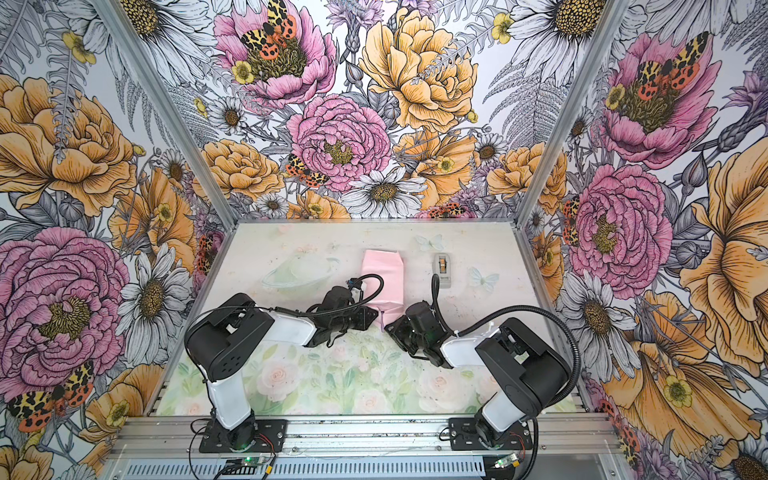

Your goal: Wrap the gift box in paper

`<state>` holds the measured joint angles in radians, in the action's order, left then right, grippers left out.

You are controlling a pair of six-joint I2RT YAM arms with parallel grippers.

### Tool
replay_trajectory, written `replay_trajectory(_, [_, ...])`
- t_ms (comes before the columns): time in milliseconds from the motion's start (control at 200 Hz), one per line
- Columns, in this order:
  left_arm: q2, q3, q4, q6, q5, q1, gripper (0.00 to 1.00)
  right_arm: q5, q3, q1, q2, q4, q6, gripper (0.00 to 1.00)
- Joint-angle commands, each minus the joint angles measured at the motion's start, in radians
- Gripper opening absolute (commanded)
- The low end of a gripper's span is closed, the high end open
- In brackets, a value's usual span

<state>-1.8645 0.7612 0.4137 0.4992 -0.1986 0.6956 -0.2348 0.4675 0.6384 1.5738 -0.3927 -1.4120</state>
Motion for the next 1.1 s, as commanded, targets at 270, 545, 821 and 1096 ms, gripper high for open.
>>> replay_trajectory(270, [-0.03,0.016,0.037,0.012,-0.028,-0.01,0.23,0.044,0.023,0.009,0.06,-0.078,-0.045,0.32])
replay_trajectory(545, [-0.035,0.018,0.041,0.012,-0.03,-0.008,0.23,0.048,0.043,0.013,0.07,-0.084,-0.044,0.3])
replay_trajectory(821, [-0.035,0.018,0.042,0.013,-0.032,-0.009,0.23,0.055,0.061,0.017,0.093,-0.106,-0.048,0.29])
replay_trajectory(1096, [-0.035,0.018,0.043,0.013,-0.035,-0.012,0.23,0.065,0.075,0.022,0.106,-0.099,-0.048,0.29])
